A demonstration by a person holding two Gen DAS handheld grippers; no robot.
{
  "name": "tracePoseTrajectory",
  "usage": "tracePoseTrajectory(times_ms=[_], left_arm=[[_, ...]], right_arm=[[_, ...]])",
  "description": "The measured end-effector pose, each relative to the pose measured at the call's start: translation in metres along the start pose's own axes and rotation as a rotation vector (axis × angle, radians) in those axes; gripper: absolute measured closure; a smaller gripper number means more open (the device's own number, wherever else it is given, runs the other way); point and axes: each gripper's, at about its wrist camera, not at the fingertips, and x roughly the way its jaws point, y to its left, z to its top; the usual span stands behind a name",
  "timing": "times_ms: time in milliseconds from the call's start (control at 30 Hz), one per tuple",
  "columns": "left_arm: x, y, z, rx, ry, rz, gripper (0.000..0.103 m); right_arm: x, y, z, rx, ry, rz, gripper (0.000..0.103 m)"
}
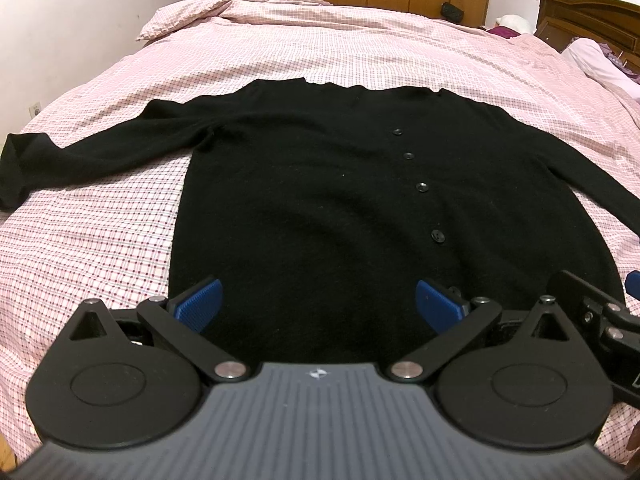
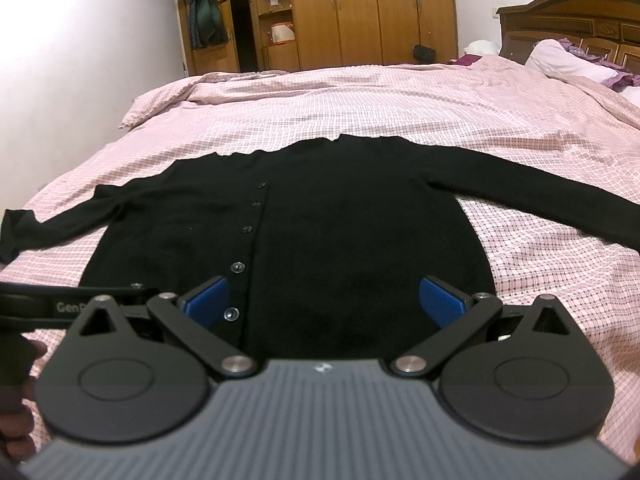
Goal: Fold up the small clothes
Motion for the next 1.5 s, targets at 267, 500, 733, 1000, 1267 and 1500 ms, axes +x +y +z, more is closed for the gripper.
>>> tracePoseTrajectory(times_ms=[267, 500, 733, 1000, 1267, 1500], left_arm=[[0.0003, 0.001, -0.0006, -0.005, 0.003, -0.004, 0.0], [0.0004, 0.0012, -0.0006, -0.005, 0.003, -0.004, 0.0], [0.0021, 0.0017, -0.0003, -0.011, 0.008, -0.003, 0.0], [0.0033, 0.002, -0.0003, -0.013, 0.012, 0.0, 0.0], [0.004, -0.001, 0.0007, 0.005, 0.013, -0.001, 0.0], [0.0071, -0.0048, 0.0063, 0.016, 0.012, -0.003, 0.0]], right_arm=[[-0.0004, 0.0001, -0.0002, 0.0, 0.0, 0.001, 0.0], [-0.001, 0.0002, -0.0002, 0.0, -0.001, 0.006, 0.0], [-0.001, -0.001, -0.0005, -0.003, -0.001, 0.015, 0.0], [-0.0002, -0.0014, -0.0007, -0.003, 0.001, 0.017, 0.0], [0.0016, -0.0017, -0.0021, 0.0, 0.007, 0.025, 0.0], [0.007, -0.0056, -0.0009, 0.004, 0.017, 0.035, 0.0]])
